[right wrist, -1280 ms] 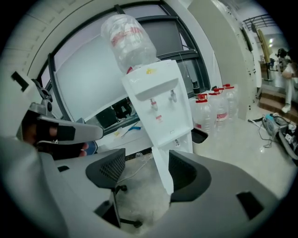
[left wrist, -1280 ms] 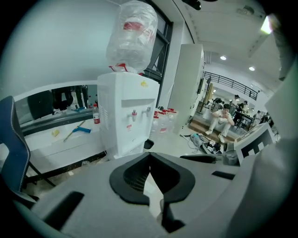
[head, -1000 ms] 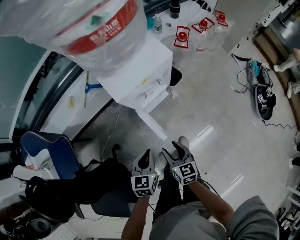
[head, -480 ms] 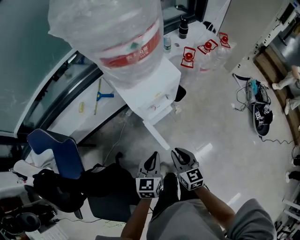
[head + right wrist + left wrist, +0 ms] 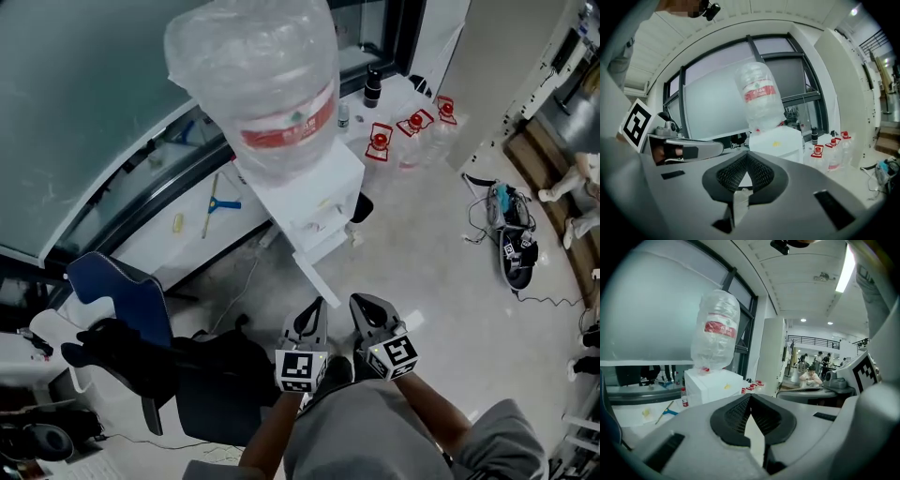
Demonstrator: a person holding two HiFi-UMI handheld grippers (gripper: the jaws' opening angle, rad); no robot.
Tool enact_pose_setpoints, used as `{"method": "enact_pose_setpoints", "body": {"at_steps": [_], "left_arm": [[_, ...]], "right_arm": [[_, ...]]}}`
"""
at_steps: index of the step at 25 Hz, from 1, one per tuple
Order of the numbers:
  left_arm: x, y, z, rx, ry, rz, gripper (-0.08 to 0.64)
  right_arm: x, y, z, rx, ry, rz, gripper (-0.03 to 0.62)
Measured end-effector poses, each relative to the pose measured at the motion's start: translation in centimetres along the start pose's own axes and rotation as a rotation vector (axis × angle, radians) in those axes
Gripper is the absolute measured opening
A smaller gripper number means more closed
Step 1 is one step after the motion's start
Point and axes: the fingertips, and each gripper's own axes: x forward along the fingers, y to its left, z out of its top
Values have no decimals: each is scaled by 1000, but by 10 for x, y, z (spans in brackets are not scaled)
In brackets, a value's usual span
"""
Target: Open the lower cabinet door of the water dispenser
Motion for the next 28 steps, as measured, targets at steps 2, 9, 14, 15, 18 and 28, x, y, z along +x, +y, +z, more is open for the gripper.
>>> {"method": "enact_pose_setpoints", "body": {"at_steps": [2, 9, 14, 15, 18, 28], "left_arm": [[-5, -3, 11, 14, -28, -6, 8], [-26, -12, 36, 13, -95, -16, 8], [-36, -24, 42, 35, -124, -45, 8], [-37, -27, 43, 42, -130, -49, 8], [-41, -33, 47, 55, -140, -52, 8], [-45, -36, 50, 57, -162, -48, 8]], "right_arm": [[-5, 6, 11, -9, -23, 7, 11], [-30, 20, 42, -53, -106, -13, 9], [-42, 26, 56, -83, -154, -24, 9], [-43, 26, 57, -84, -159, -27, 9], [-48, 28, 58, -85, -161, -33, 9], [-48, 20, 55, -79, -172, -63, 9]]}}
